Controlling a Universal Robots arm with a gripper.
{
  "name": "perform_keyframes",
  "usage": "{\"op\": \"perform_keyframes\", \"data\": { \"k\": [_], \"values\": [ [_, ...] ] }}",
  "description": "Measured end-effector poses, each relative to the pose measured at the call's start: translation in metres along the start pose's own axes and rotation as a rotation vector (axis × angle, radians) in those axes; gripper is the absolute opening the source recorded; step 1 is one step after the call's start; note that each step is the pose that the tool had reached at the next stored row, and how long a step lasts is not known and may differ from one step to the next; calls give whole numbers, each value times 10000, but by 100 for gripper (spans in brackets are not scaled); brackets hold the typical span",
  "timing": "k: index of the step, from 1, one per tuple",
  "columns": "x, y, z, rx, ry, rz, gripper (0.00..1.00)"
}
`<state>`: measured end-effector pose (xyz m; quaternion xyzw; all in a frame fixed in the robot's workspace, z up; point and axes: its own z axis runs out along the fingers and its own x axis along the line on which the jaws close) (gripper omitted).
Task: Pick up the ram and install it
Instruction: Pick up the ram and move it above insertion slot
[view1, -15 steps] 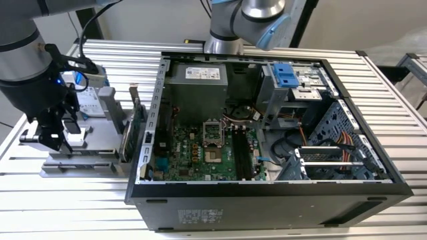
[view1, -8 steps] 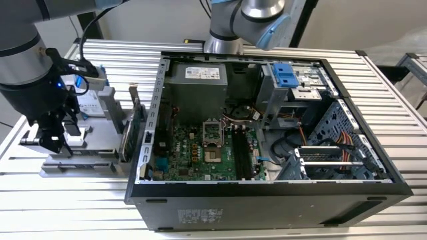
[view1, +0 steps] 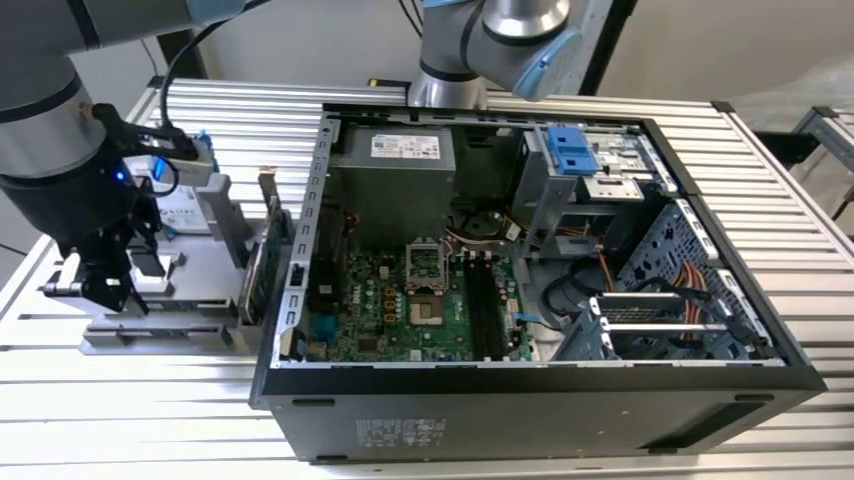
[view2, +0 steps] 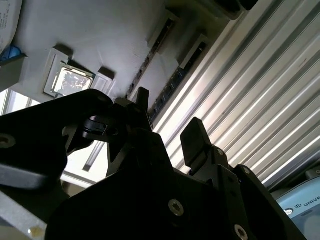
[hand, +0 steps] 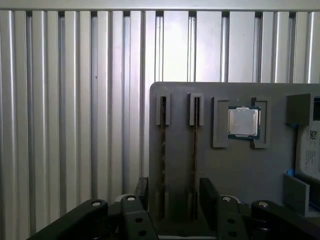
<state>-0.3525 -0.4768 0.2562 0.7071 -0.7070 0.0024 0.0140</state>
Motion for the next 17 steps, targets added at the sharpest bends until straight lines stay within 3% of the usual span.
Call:
{"op": "perform_keyframes", "data": {
  "k": [17],
  "values": [
    [33, 17, 83, 0, 1, 1, 100]
  ]
}}
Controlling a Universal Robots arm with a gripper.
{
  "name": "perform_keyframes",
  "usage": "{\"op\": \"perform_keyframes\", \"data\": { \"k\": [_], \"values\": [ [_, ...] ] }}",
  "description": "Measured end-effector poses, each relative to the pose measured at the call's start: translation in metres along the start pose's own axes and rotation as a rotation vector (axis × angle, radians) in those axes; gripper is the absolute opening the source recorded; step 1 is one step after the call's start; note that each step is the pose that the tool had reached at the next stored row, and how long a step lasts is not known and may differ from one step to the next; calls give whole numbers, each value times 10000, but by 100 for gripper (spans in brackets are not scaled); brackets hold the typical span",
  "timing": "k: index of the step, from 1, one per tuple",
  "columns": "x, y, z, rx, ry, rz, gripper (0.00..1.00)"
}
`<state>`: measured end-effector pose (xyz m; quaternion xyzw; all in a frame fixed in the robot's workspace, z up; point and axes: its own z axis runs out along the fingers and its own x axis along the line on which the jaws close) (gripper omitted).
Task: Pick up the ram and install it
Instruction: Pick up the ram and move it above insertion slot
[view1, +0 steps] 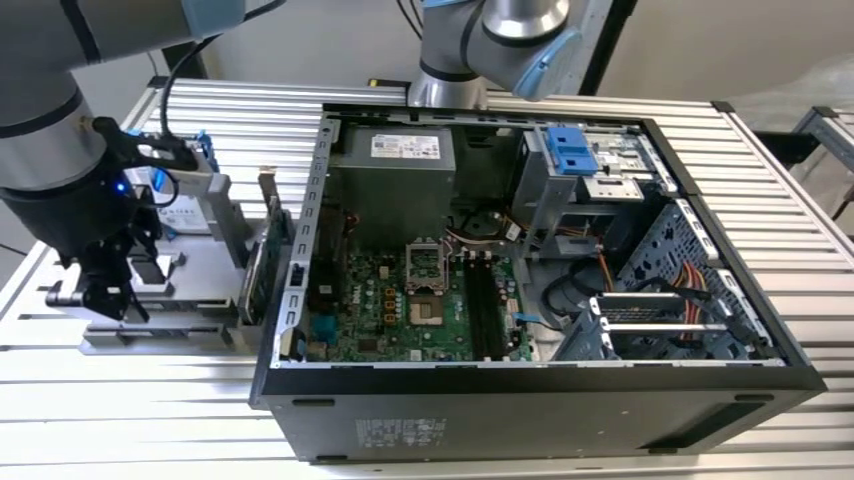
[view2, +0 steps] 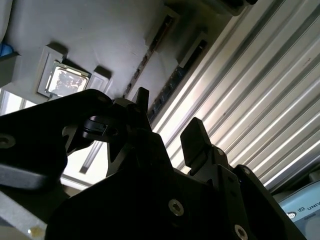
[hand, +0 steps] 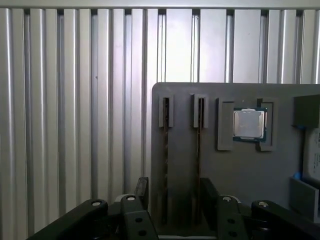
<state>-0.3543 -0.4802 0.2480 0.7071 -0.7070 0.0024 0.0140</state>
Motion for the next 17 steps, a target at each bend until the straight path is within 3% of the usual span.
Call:
{"op": "perform_keyframes", "data": {
  "k": [17],
  "values": [
    [20, 1, 141, 0, 0, 0, 100]
  ]
}}
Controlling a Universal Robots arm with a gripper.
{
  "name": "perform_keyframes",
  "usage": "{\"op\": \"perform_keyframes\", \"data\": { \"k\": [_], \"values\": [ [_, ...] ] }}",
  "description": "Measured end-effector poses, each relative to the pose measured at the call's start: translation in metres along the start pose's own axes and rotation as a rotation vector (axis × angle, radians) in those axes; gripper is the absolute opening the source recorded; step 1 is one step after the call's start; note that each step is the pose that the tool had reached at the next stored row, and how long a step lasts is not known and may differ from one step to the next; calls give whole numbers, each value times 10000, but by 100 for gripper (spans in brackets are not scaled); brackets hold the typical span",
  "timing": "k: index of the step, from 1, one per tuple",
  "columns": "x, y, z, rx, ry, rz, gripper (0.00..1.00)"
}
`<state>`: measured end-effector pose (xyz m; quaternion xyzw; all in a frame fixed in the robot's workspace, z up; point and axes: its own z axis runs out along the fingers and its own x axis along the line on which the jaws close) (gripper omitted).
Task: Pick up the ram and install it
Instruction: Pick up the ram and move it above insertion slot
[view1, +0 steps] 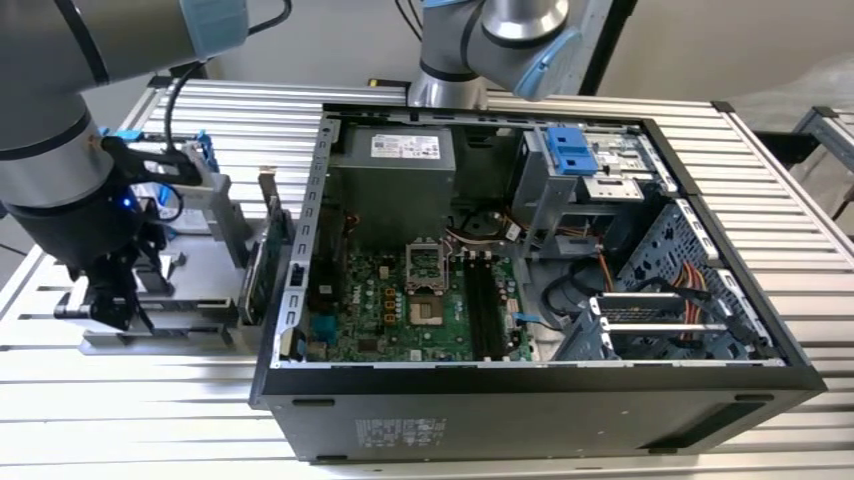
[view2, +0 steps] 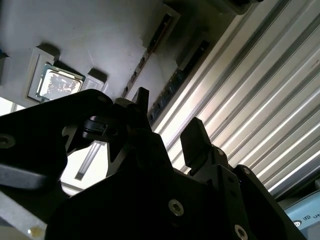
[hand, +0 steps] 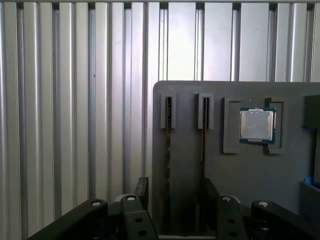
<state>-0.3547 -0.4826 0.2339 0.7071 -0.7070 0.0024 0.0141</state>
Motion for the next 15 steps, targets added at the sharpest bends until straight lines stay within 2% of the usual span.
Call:
{"op": "perform_keyframes", "data": {
  "k": [15],
  "values": [
    [2, 0, 149, 0, -1, 3, 100]
  ]
}}
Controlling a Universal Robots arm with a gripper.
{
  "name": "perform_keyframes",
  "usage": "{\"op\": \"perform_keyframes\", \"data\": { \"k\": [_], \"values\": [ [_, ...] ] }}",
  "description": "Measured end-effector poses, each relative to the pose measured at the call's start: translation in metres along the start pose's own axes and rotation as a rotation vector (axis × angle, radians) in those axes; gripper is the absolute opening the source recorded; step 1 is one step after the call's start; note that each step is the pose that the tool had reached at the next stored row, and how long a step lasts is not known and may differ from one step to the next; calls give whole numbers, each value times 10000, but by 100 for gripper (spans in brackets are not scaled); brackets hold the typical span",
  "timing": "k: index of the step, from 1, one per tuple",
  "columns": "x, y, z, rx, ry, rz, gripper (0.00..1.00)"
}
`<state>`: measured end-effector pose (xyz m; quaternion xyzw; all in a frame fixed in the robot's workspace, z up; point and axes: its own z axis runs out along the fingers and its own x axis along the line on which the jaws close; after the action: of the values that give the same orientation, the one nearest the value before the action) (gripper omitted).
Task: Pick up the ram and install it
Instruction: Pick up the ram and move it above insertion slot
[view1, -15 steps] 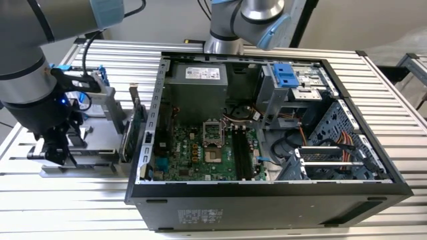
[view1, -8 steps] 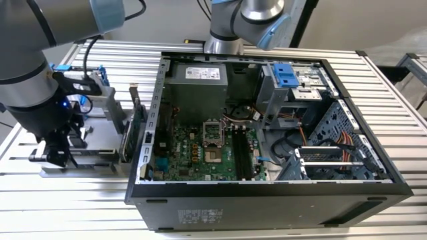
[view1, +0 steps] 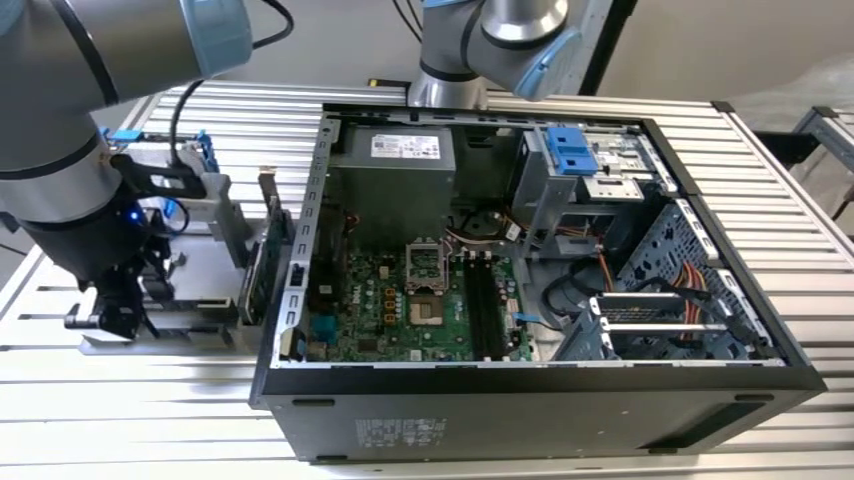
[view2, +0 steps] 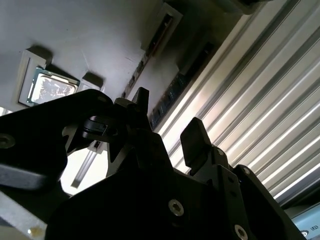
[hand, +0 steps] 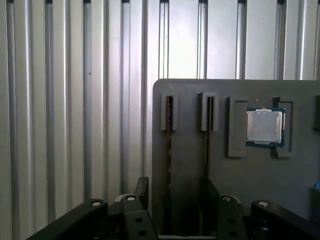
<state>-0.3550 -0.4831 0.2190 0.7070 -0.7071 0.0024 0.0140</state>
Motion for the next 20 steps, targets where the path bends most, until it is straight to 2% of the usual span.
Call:
{"op": "perform_keyframes", "data": {
  "k": [12, 20],
  "values": [
    [-3, -2, 130, -3, 4, 1, 100],
    [4, -2, 187, -8, 5, 0, 100]
  ]
}}
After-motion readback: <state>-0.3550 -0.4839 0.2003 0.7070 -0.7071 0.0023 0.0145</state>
